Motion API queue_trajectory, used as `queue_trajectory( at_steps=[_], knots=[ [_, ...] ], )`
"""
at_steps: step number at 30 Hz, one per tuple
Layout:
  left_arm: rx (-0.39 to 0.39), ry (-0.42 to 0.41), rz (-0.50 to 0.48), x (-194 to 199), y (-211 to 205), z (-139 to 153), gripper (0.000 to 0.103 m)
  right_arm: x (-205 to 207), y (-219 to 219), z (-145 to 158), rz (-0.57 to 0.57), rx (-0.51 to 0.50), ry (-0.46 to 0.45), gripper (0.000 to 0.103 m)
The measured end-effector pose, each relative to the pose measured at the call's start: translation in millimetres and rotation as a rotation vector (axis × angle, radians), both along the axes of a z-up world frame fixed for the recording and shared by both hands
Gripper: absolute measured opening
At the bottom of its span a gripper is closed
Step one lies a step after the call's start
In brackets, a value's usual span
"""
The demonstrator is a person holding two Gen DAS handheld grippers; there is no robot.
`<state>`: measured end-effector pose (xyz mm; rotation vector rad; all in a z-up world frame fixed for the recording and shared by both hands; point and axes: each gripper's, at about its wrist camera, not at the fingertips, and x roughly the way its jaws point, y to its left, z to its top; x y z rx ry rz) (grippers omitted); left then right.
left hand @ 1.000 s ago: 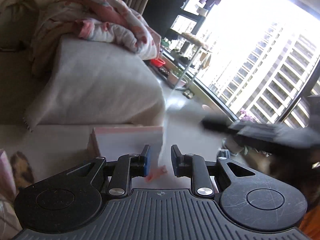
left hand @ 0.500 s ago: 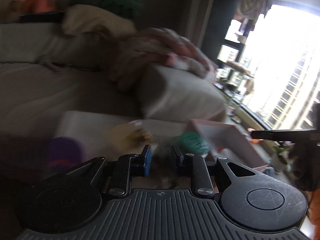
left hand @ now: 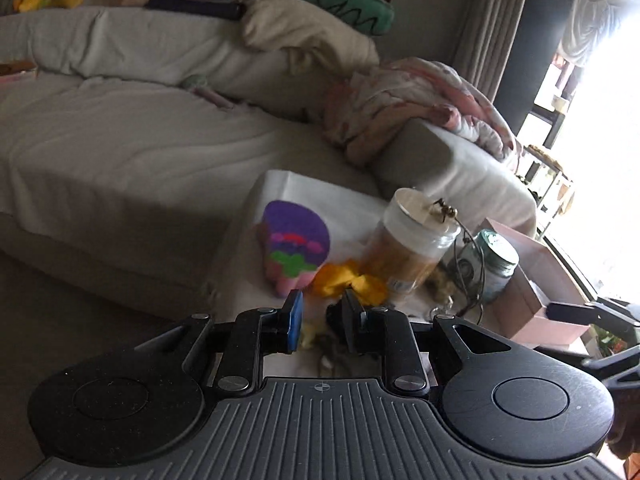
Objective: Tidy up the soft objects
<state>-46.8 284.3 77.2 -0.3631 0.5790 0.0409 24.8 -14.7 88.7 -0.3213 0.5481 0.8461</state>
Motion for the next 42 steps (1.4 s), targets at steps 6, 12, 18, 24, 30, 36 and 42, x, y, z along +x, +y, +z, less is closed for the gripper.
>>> queue_trajectory(
  at_steps=[6, 12, 18, 24, 30, 36, 42],
  knots=[
    [0.04, 0.005, -0.032, -22.2, 16.1, 4.1, 0.024, -8.4, 45.6, 6.9, 0.066, 0.005, 0.012, 0.075],
    [-0.019, -0.009, 0.027, -36.0, 33.7, -9.0, 0.024, 16.6, 94.2, 9.5, 0.005, -0.006, 0.085, 0.075],
    [-0.074, -0.029, 0.017, -41.5, 37.9, -19.4, 0.024, 31.3, 126.4, -6.8, 0.041, -0.069, 0.166, 0.075],
    [-0.11, -0.024, -0.023, -34.2, 28.5, -28.7, 0.024, 8.7, 111.6, -31.1, 0.077, -0.219, 0.114, 0.074],
    [-0.098, -0.005, -0.097, -17.1, 3.6, -33.8, 0.024, 2.7, 54.7, -24.8, 0.005, -0.18, 0.115, 0.074],
    [0.05, 0.035, -0.126, 0.3, -29.6, -35.8, 0.024, -7.5, 11.9, -28.3, -0.051, -0.209, 0.052, 0.074],
    [0.224, 0.083, -0.079, 27.3, -51.3, -44.4, 0.025, -30.1, -14.4, -31.2, -0.033, -0.151, 0.013, 0.074]
  ],
)
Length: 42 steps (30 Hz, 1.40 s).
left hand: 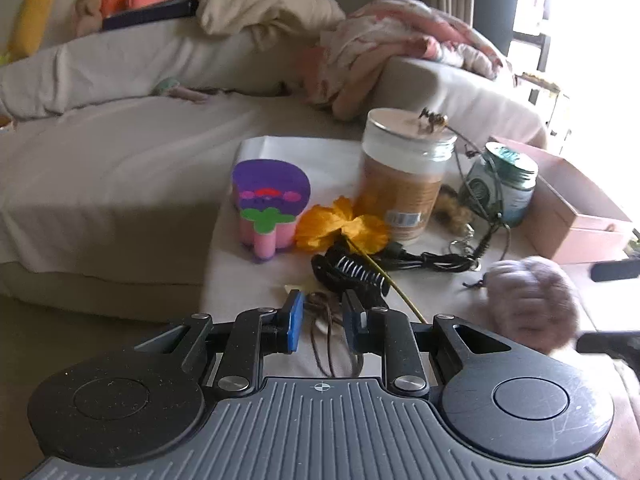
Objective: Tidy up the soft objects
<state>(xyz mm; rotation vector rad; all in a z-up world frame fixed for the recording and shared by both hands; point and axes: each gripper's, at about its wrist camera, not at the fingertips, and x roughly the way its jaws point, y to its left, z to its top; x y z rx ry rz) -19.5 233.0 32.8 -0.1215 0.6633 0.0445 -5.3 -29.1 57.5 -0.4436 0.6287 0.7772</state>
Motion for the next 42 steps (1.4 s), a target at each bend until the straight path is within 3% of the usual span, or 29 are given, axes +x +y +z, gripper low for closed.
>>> queue_trajectory(
  at_steps=[5, 12, 19, 24, 28, 37, 42],
  knots=[
    [0.028, 0.04, 0.002, 23.8, 1.1, -7.2, 0.027, -10.8, -12.7, 2.2, 0.005, 0.088, -0.007, 0.074],
    [0.103, 0.062, 0.024, 36.3, 3.1, -14.3, 0.034, -11.6, -22.0, -10.4, -0.042, 0.096, -0.006, 0.074],
    [0.125, 0.068, -0.099, 30.6, -13.5, -15.6, 0.035, -5.0, -32.3, -26.6, -0.103, 0.117, 0.054, 0.074],
    [0.115, 0.068, -0.09, 31.1, -14.1, -16.1, 0.036, -9.1, -30.8, -36.2, -0.107, 0.108, 0.057, 0.074],
    [0.136, 0.072, -0.105, 23.6, -17.8, -15.6, 0.033, -21.6, -30.4, -29.6, -0.069, 0.118, 0.008, 0.074],
    [0.099, 0.087, -0.109, -22.6, -30.3, -13.4, 0.033, -24.2, -5.5, 1.6, -0.007, 0.155, -0.073, 0.075],
    [0.105, 0.084, -0.101, -29.3, -37.1, -14.7, 0.033, 9.0, 34.4, 3.9, -0.071, 0.12, -0.016, 0.075]
  ],
)
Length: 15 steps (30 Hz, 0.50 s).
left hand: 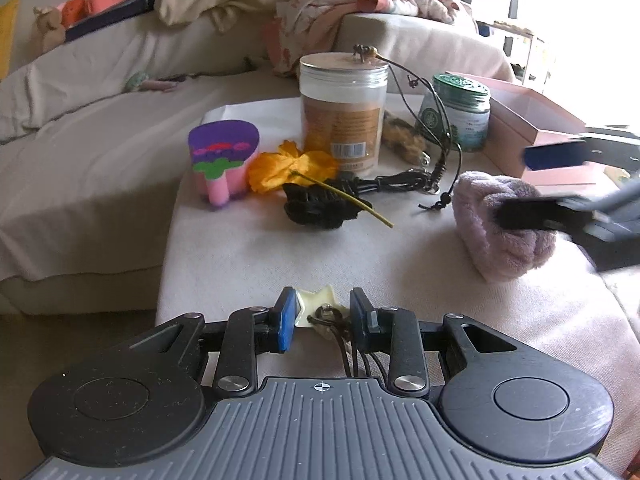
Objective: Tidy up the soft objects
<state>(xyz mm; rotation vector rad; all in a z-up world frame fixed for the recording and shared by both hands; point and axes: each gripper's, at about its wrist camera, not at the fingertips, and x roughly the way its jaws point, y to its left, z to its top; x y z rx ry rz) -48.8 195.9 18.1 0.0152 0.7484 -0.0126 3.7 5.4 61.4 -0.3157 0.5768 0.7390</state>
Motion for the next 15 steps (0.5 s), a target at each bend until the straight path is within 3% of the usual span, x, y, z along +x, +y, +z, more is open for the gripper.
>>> queue_trajectory(
  at_steps=[4, 11, 15],
  knots=[
    [0.004, 0.01, 0.0, -1.7, -0.5, 0.9, 0.034, 27.5, 16.1, -13.8, -0.081, -0.073, 0.128, 0.074],
    [-0.001, 0.013, 0.021, -3.0, -2.2, 0.9, 0.033, 13.1, -9.2, -9.5, -0.018, -0.052, 0.175, 0.032],
    [-0.035, 0.016, 0.017, -6.3, -4.0, 1.8, 0.033, -2.3, -20.7, 7.6, 0.034, -0.033, 0.178, 0.03]
  ],
)
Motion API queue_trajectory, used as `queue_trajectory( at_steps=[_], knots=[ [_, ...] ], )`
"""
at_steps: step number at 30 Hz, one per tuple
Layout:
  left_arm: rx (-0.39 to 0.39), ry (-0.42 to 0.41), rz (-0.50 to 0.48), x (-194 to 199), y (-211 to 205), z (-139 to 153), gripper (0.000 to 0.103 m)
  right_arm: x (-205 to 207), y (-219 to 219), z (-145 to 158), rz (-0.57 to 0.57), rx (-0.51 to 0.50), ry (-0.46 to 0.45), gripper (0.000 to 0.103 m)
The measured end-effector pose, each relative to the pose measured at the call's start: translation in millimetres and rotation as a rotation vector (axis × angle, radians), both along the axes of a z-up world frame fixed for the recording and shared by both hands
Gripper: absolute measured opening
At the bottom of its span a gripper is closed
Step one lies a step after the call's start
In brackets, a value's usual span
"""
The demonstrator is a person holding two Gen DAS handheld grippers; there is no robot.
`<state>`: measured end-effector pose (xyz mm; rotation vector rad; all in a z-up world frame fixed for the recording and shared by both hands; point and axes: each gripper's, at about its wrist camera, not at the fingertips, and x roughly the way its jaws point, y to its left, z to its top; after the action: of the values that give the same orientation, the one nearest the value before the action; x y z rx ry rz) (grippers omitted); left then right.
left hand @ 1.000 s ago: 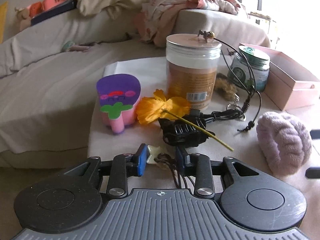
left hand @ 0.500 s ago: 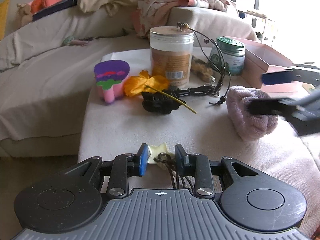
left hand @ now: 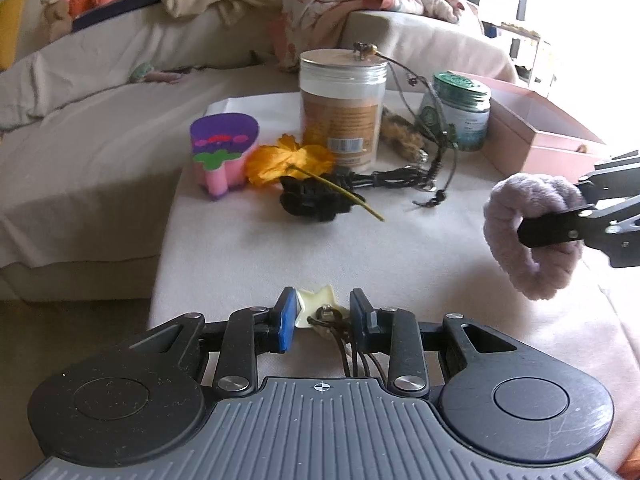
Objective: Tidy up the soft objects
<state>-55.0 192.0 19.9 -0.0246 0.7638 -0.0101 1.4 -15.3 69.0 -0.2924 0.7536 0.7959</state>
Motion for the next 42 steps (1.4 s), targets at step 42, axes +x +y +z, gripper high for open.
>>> queue_trajectory(
  at_steps=[42],
  knots=[
    [-0.408, -0.114, -0.341, 205.7, -131.4, 108.3, 0.032, 166.9, -197.1, 76.5, -0.495, 0.302, -0.041, 0.057]
  ],
)
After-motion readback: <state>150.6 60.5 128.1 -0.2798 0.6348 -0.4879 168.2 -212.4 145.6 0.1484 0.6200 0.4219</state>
